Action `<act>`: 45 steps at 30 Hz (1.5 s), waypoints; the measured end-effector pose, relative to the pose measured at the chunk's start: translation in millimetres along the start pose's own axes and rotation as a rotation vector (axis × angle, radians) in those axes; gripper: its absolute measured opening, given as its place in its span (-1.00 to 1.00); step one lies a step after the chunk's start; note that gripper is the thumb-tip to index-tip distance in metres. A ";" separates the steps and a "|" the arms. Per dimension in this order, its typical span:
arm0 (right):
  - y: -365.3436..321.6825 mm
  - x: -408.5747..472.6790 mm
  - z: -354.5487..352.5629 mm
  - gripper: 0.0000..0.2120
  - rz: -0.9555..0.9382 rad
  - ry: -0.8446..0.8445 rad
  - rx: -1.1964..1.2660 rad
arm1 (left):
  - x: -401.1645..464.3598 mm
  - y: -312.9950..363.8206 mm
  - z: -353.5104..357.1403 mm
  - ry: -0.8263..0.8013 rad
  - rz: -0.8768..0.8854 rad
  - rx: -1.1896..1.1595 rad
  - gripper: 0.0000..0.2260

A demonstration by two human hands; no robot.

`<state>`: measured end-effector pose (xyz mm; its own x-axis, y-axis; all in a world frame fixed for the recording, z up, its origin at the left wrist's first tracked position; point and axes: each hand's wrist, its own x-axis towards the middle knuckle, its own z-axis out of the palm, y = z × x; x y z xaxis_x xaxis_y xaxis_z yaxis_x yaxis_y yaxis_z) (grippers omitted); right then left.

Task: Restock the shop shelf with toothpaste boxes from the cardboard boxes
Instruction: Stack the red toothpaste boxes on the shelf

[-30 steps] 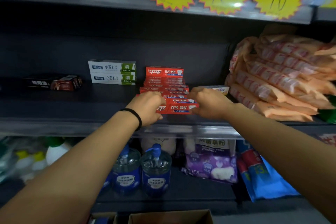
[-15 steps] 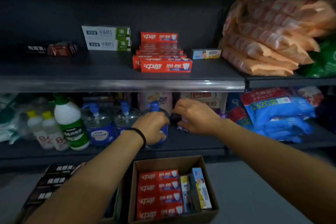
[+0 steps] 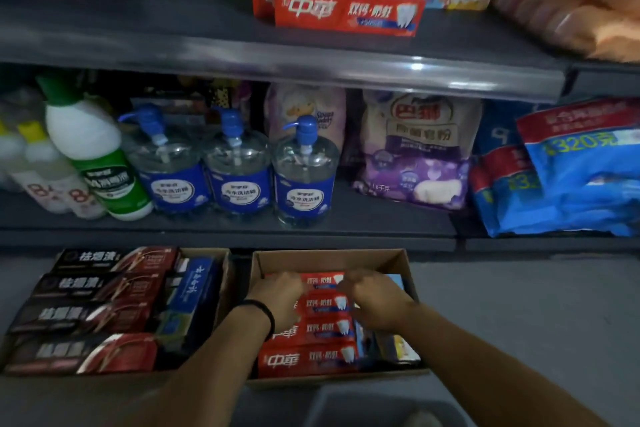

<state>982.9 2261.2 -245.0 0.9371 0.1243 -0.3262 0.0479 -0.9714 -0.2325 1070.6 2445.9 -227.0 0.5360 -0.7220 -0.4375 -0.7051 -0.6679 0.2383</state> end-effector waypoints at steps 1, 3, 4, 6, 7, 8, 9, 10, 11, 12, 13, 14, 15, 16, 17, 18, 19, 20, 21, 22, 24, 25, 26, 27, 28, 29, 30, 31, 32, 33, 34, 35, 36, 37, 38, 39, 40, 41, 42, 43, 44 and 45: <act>-0.1 3.2 9.9 -0.61 0.020 -0.024 0.029 | 3.4 -3.8 8.6 -0.022 -0.013 -0.011 -0.67; 0.7 10.2 26.6 -0.57 0.024 -0.064 0.030 | 9.7 -10.8 22.4 -0.058 -0.029 -0.024 -0.67; -0.1 12.8 32.4 -0.57 0.019 -0.079 0.038 | 12.7 -13.5 28.2 -0.068 -0.033 -0.031 -0.68; -1.1 18.3 44.0 -0.60 0.018 -0.083 0.058 | 17.6 -17.5 38.0 -0.075 -0.043 -0.061 -0.69; -1.3 21.3 49.2 -0.60 0.017 -0.090 0.063 | 19.7 -19.1 41.8 -0.073 -0.048 -0.072 -0.69; -2.3 23.3 53.4 -0.60 0.016 -0.110 0.056 | 21.5 -20.5 44.8 -0.071 -0.048 -0.074 -0.69; -1.7 27.5 60.1 -0.58 0.009 -0.123 0.041 | 22.6 -21.6 46.6 -0.069 -0.046 -0.071 -0.68; 0.0 31.1 66.9 -0.55 0.009 -0.141 0.026 | 23.9 -22.8 47.6 -0.070 -0.044 -0.073 -0.68; 0.4 34.2 71.0 -0.52 0.011 -0.159 0.013 | 25.0 -23.7 47.8 -0.070 -0.040 -0.075 -0.67; 0.7 36.4 74.1 -0.48 0.014 -0.176 -0.001 | 26.3 -24.5 47.9 -0.069 -0.034 -0.076 -0.67; 1.2 38.9 77.0 -0.45 0.016 -0.187 -0.014 | 27.2 -25.2 47.8 -0.069 -0.029 -0.075 -0.66; 1.7 41.2 79.9 -0.44 0.026 -0.197 -0.019 | 28.1 -25.9 48.0 -0.070 -0.027 -0.077 -0.65; 1.9 43.0 82.9 -0.44 0.040 -0.206 -0.016 | 28.8 -26.8 48.4 -0.072 -0.025 -0.079 -0.64; 1.2 44.2 85.1 -0.44 0.057 -0.212 -0.007 | 29.4 -27.5 49.0 -0.073 -0.021 -0.079 -0.63; 0.7 45.1 87.4 -0.45 0.072 -0.215 -0.001 | 29.8 -28.1 49.1 -0.069 -0.016 -0.074 -0.63; 0.5 46.0 89.7 -0.46 0.082 -0.215 0.001 | 30.3 -28.9 49.3 -0.064 -0.013 -0.069 -0.63; -0.3 46.3 91.8 -0.45 0.096 -0.218 0.004 | 30.4 -29.8 49.3 -0.060 -0.012 -0.068 -0.64; -1.4 45.9 93.3 -0.45 0.114 -0.227 0.007 | 30.4 -30.6 49.4 -0.060 -0.013 -0.070 -0.65; -2.4 45.7 94.2 -0.44 0.131 -0.235 0.009 | 30.4 -31.3 49.0 -0.057 -0.014 -0.073 -0.66; -3.2 45.8 94.5 -0.43 0.138 -0.237 0.011 | 30.6 -32.1 48.6 -0.050 -0.014 -0.075 -0.66; -4.4 45.8 93.5 -0.40 0.145 -0.243 0.019 | 30.3 -32.9 47.3 -0.034 -0.012 -0.075 -0.66; -4.5 45.8 93.5 -0.38 0.147 -0.245 0.021 | 30.1 -33.0 47.0 -0.031 -0.010 -0.076 -0.66; -4.4 45.8 94.0 -0.36 0.146 -0.243 0.021 | 30.0 -33.3 47.1 -0.030 -0.010 -0.077 -0.66; -4.5 45.7 94.5 -0.35 0.146 -0.246 0.015 | 29.6 -33.3 46.9 -0.031 -0.012 -0.079 -0.65; -4.6 45.4 94.9 -0.34 0.141 -0.251 0.003 | 29.1 -33.2 46.6 -0.033 -0.013 -0.079 -0.63; -4.3 45.7 96.0 -0.33 0.134 -0.257 -0.009 | 29.1 -33.0 45.9 -0.031 -0.011 -0.073 -0.62; -3.6 46.0 97.3 -0.32 0.128 -0.263 -0.016 | 29.7 -33.1 45.7 -0.026 -0.007 -0.063 -0.61; -3.2 46.4 98.1 -0.32 0.125 -0.267 -0.018 | 30.2 -33.2 45.1 -0.020 -0.005 -0.056 -0.61; -3.1 46.8 98.4 -0.32 0.123 -0.270 -0.022 | 30.8 -33.1 44.4 -0.018 -0.005 -0.054 -0.61; -2.9 47.5 98.3 -0.31 0.119 -0.267 -0.028 | 31.1 -32.7 43.2 -0.016 -0.005 -0.054 -0.61; -3.2 47.9 97.7 -0.30 0.116 -0.263 -0.034 | 31.5 -32.4 41.8 -0.011 -0.002 -0.056 -0.62; -3.6 48.1 97.0 -0.30 0.118 -0.260 -0.033 | 32.1 -32.2 40.7 -0.006 0.005 -0.059 -0.63; -4.4 47.9 95.8 -0.30 0.124 -0.262 -0.025 | 32.9 -32.3 39.9 0.001 0.011 -0.064 -0.64; -5.2 47.2 94.6 -0.32 0.133 -0.267 -0.012 | 33.1 -32.3 38.8 0.005 0.013 -0.068 -0.65; -5.4 46.6 93.7 -0.33 0.142 -0.268 0.004 | 33.4 -32.3 37.4 0.005 0.012 -0.071 -0.66; -5.2 46.0 93.5 -0.34 0.150 -0.268 0.022 | 33.1 -32.1 35.7 0.006 0.009 -0.070 -0.65; -5.0 45.0 93.4 -0.34 0.157 -0.267 0.036 | 33.2 -32.2 34.1 0.010 0.009 -0.066 -0.64; -5.1 44.4 93.2 -0.33 0.161 -0.267 0.037 | 33.2 -32.2 32.6 0.019 0.014 -0.064 -0.64; -5.5 43.9 93.1 -0.31 0.160 -0.266 0.025 | 33.2 -32.4 31.2 0.029 0.019 -0.068 -0.64; -6.3 43.5 93.2 -0.31 0.157 -0.265 0.007 | 32.5 -32.3 29.9 0.034 0.022 -0.073 -0.64; -7.6 42.8 92.9 -0.32 0.150 -0.262 -0.013 | 31.4 -32.1 28.4 0.034 0.021 -0.078 -0.63; -9.2 42.4 92.2 -0.33 0.141 -0.256 -0.033 | 30.0 -32.2 27.0 0.031 0.021 -0.081 -0.63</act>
<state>990.4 2294.0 -341.2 0.8177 0.0301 -0.5749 -0.0617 -0.9883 -0.1395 1096.8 2450.6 -271.3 0.5368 -0.7401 -0.4051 -0.6766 -0.6645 0.3173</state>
